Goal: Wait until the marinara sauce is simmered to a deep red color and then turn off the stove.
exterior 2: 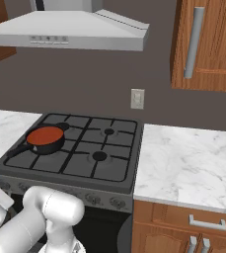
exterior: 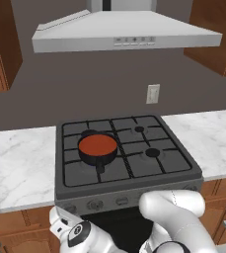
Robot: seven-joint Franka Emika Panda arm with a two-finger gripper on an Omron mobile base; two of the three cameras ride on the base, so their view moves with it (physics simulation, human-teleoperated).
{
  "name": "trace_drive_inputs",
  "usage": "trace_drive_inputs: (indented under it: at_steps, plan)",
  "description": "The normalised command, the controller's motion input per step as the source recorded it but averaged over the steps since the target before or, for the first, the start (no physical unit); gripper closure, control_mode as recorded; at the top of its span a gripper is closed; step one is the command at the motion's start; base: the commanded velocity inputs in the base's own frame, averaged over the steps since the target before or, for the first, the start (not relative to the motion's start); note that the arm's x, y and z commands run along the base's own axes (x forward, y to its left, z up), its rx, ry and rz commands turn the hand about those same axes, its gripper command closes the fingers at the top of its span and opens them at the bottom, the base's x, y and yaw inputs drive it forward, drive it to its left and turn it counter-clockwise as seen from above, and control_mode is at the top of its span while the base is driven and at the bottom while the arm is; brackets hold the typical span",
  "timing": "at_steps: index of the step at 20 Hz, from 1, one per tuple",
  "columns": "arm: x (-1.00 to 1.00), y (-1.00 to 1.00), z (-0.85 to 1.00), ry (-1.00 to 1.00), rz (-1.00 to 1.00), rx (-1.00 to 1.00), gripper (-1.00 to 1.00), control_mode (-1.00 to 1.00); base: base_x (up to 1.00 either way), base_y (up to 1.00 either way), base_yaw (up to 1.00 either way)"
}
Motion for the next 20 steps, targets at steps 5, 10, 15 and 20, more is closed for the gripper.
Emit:
trace_drive_inputs:
  at_steps: [5,10,15,20]
  plan:
    - [0.0,0.0,0.0,0.0,0.0,0.0,-1.0,-1.0,0.0,0.0,0.0]
    - [0.0,0.0,0.0,0.0,0.0,0.0,-1.0,-1.0,0.0,0.0,0.0]
    - [0.0,0.0,0.0,0.0,0.0,0.0,-1.0,-1.0,0.0,0.0,0.0]
    - [0.0,0.0,0.0,0.0,0.0,0.0,-1.0,-1.0,0.0,0.0,0.0]
